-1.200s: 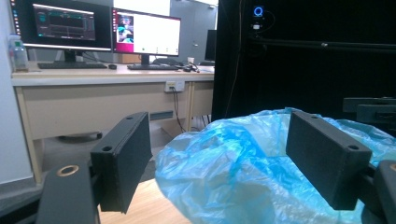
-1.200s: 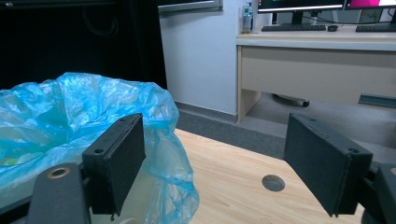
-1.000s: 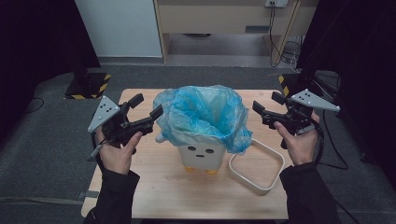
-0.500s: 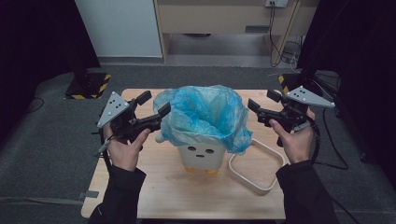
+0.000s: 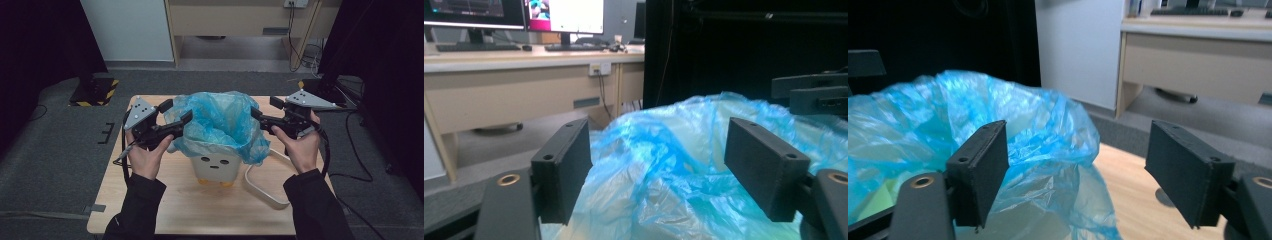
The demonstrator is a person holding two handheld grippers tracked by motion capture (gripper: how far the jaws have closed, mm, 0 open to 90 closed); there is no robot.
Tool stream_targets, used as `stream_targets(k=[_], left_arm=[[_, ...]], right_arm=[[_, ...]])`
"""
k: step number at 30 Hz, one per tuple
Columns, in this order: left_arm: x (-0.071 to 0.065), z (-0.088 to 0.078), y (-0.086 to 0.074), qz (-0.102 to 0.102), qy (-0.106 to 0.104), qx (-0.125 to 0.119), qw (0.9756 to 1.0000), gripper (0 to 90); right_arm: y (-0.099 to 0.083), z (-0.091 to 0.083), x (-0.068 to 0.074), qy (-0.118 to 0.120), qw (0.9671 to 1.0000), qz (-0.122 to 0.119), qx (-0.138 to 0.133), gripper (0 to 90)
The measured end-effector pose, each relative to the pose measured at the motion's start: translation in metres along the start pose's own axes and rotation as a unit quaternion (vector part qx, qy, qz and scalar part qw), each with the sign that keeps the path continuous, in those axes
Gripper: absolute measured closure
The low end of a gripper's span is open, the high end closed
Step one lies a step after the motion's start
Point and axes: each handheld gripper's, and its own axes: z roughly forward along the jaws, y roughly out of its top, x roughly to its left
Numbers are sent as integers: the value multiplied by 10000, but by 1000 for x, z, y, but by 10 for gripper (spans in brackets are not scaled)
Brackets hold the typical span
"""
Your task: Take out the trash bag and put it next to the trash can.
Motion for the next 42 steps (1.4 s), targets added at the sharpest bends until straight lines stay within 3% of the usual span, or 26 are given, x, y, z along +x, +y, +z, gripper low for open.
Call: stream_targets(k=[4, 9, 14, 16, 23, 25, 27, 34, 37, 42], left_arm=[[0, 2, -4, -179, -18, 124, 9998, 311], [-3, 4, -8, -137, 30, 304, 9994, 395], [-6, 5, -9, -261, 17, 465, 9986, 544], [-9, 5, -8, -301, 20, 519, 9982, 619], [-20, 6, -2, -265, 417, 703, 9963, 718], [-22, 5, -1, -277, 483, 633, 9964, 729], [-22, 1, 2, -276, 530, 545, 9967, 801], [-12, -6, 3, -484, 247, 444, 9975, 896], [-12, -8, 4, -490, 93, 272, 9984, 900], [-17, -8, 12, -504, -324, -189, 9980, 900]], right_arm=[[-4, 6, 1, 143, 9998, 75, 105, 339], [-4, 7, 4, 267, 9994, 174, 164, 470], [-2, 6, 12, 389, 9989, 107, 216, 679], [-1, 6, 15, 324, 9992, 49, 250, 696], [2, 1, 18, 140, 9997, -19, 208, 864], [3, -1, 18, 137, 9997, -5, 196, 900], [4, -2, 18, 150, 9997, -14, 214, 900], [6, -2, 17, 405, 9992, 10, 73, 900], [10, -3, 18, 523, 9986, -43, -32, 900], [20, -4, 20, 892, 9956, 95, -278, 900]])
